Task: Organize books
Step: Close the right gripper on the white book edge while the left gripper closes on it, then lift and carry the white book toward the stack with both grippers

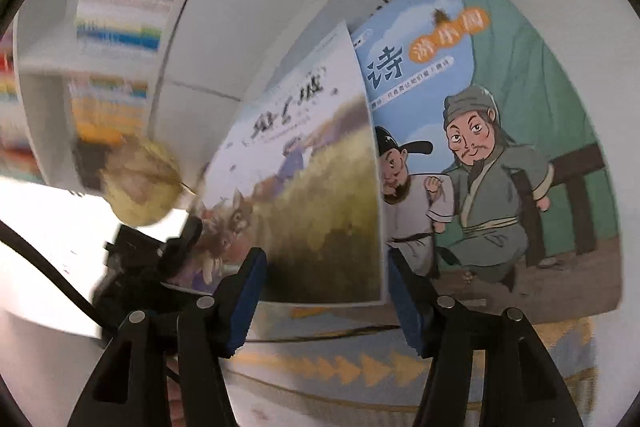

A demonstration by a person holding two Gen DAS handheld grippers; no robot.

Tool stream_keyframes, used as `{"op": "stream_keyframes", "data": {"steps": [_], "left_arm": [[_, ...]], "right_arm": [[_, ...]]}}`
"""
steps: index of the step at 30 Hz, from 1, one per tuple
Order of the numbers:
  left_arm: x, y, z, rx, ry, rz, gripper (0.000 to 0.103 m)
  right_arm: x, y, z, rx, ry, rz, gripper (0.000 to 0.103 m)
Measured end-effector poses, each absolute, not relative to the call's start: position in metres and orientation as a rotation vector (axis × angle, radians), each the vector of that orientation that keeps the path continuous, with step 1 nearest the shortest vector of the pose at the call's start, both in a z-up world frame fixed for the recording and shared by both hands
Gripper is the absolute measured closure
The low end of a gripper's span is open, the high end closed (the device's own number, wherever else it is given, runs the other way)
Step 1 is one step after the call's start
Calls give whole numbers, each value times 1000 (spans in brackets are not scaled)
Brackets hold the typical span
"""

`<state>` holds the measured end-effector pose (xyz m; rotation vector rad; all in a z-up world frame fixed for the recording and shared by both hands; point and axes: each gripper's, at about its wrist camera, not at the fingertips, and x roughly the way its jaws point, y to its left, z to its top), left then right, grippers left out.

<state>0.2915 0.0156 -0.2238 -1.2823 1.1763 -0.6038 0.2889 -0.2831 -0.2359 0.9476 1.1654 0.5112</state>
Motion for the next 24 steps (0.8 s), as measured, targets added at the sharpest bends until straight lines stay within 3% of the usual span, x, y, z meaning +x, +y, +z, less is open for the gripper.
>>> {"op": "stream_keyframes", "data": {"steps": [3, 5, 7, 10, 14, 24], "left_arm": [[291, 12, -221, -1246, 1210, -606, 90], [291, 8, -219, -1143, 1241, -564, 90], [292, -1, -210, -930, 1272, -497, 90], [288, -21, -194, -618, 1278, -418, 89], [275, -39, -178, -444, 1244, -400, 89], [204, -59, -142, -200, 1125, -383, 87]], "right_arm": [[296, -290, -239, 1018, 1128, 509, 47], [300, -290, -239, 1002, 1121, 507, 75], [300, -284, -233, 899, 1127, 480, 83], [293, -266, -215, 660, 1124, 464, 86], [275, -239, -196, 371, 1099, 442, 87], [203, -210, -169, 64, 1003, 489, 87]]}}
